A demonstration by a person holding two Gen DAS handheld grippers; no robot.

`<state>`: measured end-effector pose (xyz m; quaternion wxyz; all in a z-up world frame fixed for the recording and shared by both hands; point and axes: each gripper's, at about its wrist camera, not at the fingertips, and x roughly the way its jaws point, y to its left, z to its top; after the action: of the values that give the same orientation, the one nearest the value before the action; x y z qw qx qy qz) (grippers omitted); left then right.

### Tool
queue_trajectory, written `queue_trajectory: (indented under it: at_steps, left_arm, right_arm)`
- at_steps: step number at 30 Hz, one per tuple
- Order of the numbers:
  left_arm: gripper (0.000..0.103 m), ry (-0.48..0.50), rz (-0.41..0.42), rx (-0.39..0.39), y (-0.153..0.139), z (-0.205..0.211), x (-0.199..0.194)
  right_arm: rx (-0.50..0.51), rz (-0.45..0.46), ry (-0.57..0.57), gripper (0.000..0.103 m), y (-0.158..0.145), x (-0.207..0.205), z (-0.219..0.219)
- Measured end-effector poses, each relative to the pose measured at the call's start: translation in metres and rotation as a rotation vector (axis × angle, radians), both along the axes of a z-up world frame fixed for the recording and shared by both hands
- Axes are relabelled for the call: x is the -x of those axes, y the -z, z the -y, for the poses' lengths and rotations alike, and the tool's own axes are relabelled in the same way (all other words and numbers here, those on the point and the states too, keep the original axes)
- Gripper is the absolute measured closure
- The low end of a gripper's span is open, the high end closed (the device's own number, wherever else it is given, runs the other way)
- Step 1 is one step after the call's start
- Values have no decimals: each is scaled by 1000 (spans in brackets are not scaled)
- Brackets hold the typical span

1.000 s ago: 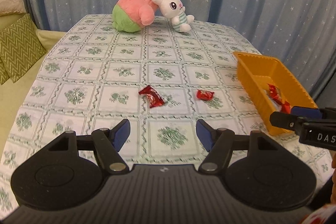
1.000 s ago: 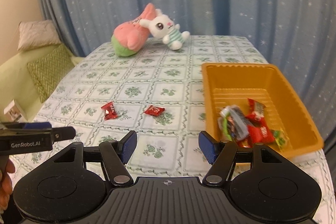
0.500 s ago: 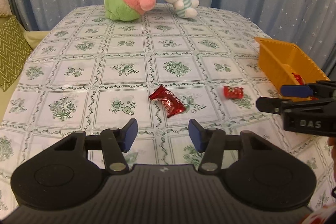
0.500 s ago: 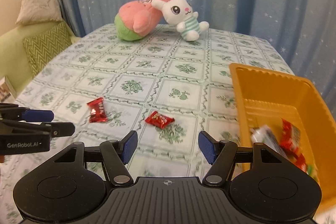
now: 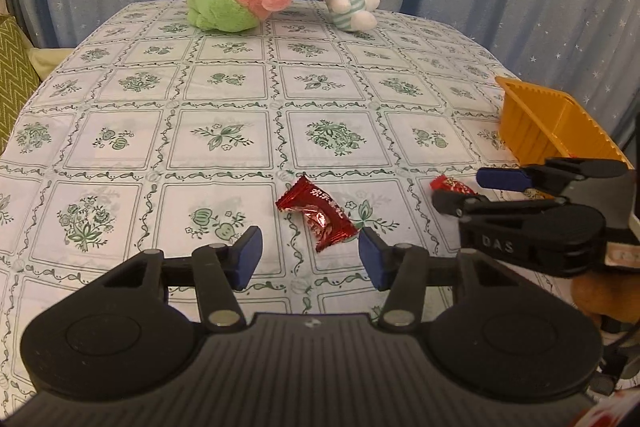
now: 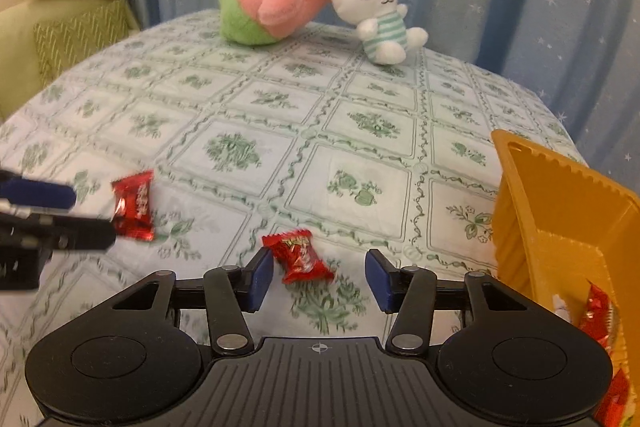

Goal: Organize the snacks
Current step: 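Grasp a red candy with the left gripper while the right grasps another red candy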

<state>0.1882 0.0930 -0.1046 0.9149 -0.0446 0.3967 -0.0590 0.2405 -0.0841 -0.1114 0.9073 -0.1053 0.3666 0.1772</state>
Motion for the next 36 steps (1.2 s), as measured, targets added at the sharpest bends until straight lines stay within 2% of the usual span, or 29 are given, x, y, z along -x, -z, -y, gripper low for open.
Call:
queue_trajectory:
  at_steps: [3, 4, 5, 14, 17, 23, 27, 32, 36]
  left_arm:
    - [54, 2, 1, 9, 1, 0, -1]
    - [54, 2, 0, 11, 1, 1, -1]
    - [54, 3, 1, 13, 2, 1, -2]
    - [54, 17, 36, 26, 6, 11, -11]
    - [63, 15, 38, 18, 9, 14, -15]
    - [66, -10, 42, 10, 17, 18, -25]
    - [81, -4, 54, -56, 19, 24, -28]
    - [82, 20, 46, -86, 17, 28, -20]
    - [83, 21, 32, -79, 12, 31, -9]
  right_arm:
    - [-18, -5, -16, 71, 0, -1, -3]
    - [-18, -7, -20, 82, 0, 1, -4]
    - [-20, -9, -17, 84, -1, 3, -5]
    - [-109, -4, 46, 85, -16, 23, 6]
    - [-128, -12, 66, 85, -19, 26, 11]
    - [-136, -26, 80, 85, -17, 27, 16]
    - [-134, -26, 83, 85, -16, 29, 17]
    - [-134, -27, 85, 85, -19, 34, 17]
    - [-142, -19, 96, 85, -30, 45, 21]
